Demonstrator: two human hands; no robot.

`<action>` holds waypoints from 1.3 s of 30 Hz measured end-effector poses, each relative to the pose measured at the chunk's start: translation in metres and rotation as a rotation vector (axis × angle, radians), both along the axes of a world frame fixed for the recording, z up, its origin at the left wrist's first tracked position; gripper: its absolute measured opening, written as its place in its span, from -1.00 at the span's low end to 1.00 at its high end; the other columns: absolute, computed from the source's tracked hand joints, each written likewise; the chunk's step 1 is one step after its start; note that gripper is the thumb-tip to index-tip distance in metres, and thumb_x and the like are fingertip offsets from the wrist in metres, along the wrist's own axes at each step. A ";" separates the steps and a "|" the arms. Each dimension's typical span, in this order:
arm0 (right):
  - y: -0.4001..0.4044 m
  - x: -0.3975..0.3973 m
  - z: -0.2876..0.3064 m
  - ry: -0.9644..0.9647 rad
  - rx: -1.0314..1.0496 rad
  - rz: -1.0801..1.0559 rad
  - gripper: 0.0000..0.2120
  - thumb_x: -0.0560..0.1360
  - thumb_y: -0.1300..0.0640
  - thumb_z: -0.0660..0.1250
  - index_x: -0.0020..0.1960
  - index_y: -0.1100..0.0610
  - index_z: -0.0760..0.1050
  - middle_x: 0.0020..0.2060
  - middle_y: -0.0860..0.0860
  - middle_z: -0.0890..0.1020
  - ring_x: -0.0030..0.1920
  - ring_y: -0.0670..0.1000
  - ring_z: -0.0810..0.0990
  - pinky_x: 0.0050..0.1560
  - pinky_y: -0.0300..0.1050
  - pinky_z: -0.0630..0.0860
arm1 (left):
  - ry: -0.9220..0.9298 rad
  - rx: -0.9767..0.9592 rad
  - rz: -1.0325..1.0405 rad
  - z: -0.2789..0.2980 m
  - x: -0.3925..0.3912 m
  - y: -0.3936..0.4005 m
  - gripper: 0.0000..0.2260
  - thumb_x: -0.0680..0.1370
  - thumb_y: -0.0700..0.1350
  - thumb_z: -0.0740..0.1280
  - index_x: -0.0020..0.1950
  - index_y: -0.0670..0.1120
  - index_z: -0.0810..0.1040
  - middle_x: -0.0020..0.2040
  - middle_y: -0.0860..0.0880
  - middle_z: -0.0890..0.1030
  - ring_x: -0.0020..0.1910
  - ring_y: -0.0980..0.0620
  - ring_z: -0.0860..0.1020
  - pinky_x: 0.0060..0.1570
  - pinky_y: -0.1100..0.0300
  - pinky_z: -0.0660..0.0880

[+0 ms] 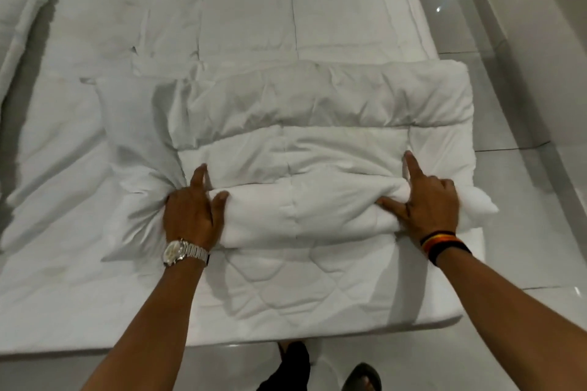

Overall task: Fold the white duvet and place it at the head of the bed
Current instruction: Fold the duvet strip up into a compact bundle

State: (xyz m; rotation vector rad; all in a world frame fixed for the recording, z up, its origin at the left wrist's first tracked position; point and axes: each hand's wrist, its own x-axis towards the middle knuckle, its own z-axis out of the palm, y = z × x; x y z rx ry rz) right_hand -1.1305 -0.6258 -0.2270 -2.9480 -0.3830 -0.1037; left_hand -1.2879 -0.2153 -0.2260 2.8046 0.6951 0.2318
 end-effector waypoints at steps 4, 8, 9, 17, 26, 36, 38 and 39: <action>0.001 0.007 0.025 0.125 0.009 -0.002 0.20 0.23 -0.76 -0.03 0.64 -0.02 0.28 -0.39 0.18 0.64 -0.35 0.23 0.63 -0.25 0.00 0.40 | 0.109 -0.025 -0.015 0.018 0.005 0.013 -0.27 0.61 0.35 -0.16 0.61 -0.02 0.32 -0.29 -0.22 0.69 -0.28 -0.30 0.67 -0.28 -0.05 0.53; -0.002 -0.001 0.056 0.199 -0.045 -0.025 0.27 0.10 -0.84 -0.16 0.60 -0.15 0.33 -0.14 0.14 0.75 -0.10 0.23 0.71 -0.19 -0.01 0.39 | 0.138 0.002 -0.051 0.059 -0.018 0.019 -0.18 0.55 0.39 -0.26 0.57 0.02 0.43 -0.15 -0.27 0.73 -0.10 -0.32 0.70 -0.12 -0.07 0.56; -0.001 -0.004 0.068 0.198 -0.049 -0.015 0.27 0.09 -0.84 -0.17 0.58 -0.17 0.36 -0.12 0.13 0.75 -0.07 0.22 0.71 -0.18 -0.02 0.39 | 0.149 0.008 -0.050 0.072 -0.027 0.017 -0.15 0.54 0.40 -0.28 0.55 0.02 0.45 -0.13 -0.27 0.73 -0.08 -0.32 0.70 -0.11 -0.07 0.56; 0.001 -0.060 0.180 0.191 -0.035 0.075 0.18 0.10 -0.84 -0.17 0.43 -0.23 0.52 -0.03 0.07 0.77 0.01 0.19 0.71 -0.08 0.02 0.55 | 0.167 0.090 -0.042 0.175 -0.109 -0.009 -0.14 0.55 0.41 -0.34 0.33 0.09 0.64 -0.16 -0.20 0.73 -0.10 -0.27 0.67 -0.14 -0.01 0.51; -0.070 -0.175 0.280 0.343 -0.012 0.098 -0.12 0.14 -0.85 -0.08 -0.24 -0.14 0.58 -0.29 -0.12 0.63 -0.25 -0.03 0.56 -0.26 -0.05 0.42 | 0.320 0.023 -0.071 0.267 -0.208 -0.069 -0.27 0.56 0.42 -0.25 -0.28 -0.05 0.49 -0.28 -0.08 0.60 -0.24 -0.15 0.57 -0.20 0.05 0.39; -0.086 -0.187 0.287 0.604 0.031 0.186 -0.10 0.13 -0.82 0.14 -0.02 -0.13 0.71 -0.06 -0.16 0.75 -0.06 -0.09 0.67 -0.05 -0.15 0.55 | 0.491 -0.065 -0.044 0.275 -0.215 -0.039 -0.11 0.37 0.64 -0.32 -0.23 0.00 0.54 -0.18 0.00 0.64 -0.27 0.02 0.53 -0.20 0.10 0.38; -0.063 -0.137 0.293 0.502 0.007 0.168 0.10 0.13 -0.83 0.11 0.27 -0.05 0.66 0.21 -0.04 0.72 0.15 0.06 0.67 0.11 -0.04 0.56 | 0.412 -0.005 -0.051 0.285 -0.162 -0.020 -0.16 0.43 0.61 -0.30 -0.19 0.03 0.54 -0.06 -0.11 0.70 -0.23 -0.07 0.52 -0.12 0.06 0.40; -0.048 -0.105 0.297 0.455 -0.007 0.152 0.18 0.12 -0.84 0.08 0.38 -0.02 0.60 0.32 0.00 0.67 0.26 0.11 0.64 0.21 0.01 0.54 | 0.358 0.031 -0.058 0.289 -0.130 -0.007 -0.17 0.46 0.59 -0.29 -0.17 0.03 0.56 -0.04 -0.15 0.71 -0.21 -0.11 0.52 -0.11 0.05 0.40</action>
